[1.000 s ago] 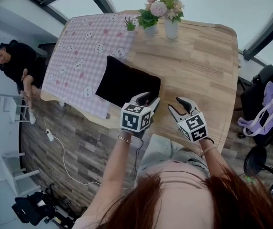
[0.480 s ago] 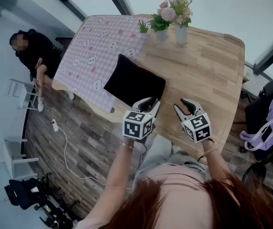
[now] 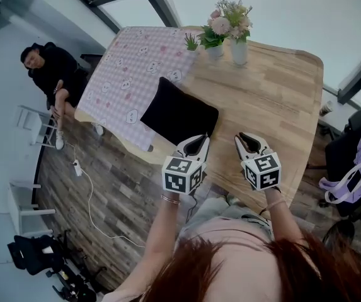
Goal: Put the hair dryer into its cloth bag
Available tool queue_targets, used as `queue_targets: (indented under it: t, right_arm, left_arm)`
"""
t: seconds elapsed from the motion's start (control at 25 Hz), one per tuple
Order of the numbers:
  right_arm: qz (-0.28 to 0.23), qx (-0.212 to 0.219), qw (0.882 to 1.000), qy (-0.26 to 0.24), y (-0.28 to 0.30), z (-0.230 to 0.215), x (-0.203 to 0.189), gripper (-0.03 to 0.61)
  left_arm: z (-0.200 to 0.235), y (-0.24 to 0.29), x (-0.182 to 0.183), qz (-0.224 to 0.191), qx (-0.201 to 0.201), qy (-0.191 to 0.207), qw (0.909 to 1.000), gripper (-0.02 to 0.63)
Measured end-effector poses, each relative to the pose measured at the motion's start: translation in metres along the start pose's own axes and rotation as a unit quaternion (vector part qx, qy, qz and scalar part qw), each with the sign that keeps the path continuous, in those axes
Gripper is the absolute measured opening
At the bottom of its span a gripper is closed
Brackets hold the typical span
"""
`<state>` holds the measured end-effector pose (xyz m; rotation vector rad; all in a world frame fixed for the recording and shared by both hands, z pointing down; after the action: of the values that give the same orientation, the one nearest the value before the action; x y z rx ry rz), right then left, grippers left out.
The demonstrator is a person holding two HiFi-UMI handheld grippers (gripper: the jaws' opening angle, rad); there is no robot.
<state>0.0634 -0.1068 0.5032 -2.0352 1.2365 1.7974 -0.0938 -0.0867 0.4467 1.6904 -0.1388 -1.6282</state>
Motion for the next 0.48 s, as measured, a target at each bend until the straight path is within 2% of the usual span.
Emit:
queue_targets:
  t: [0.48]
  right_arm:
    - [-0.02, -0.056, 0.998, -0.007, -0.008, 0.003, 0.008, 0.001]
  left_arm:
    - [-0.004, -0.02, 0.021, -0.075, -0.022, -0.005, 0.9969, 0.02]
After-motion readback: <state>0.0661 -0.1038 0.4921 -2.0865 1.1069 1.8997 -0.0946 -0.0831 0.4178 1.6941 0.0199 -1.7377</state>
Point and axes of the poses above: the fingertips, and each gripper's own axes: y forward along the fingers, z to its left, x out of its top, the point moved 6 cm from there along -y, backward along the fingers, and after that the axes turned 1 degree about z, right-handed, at the moved point
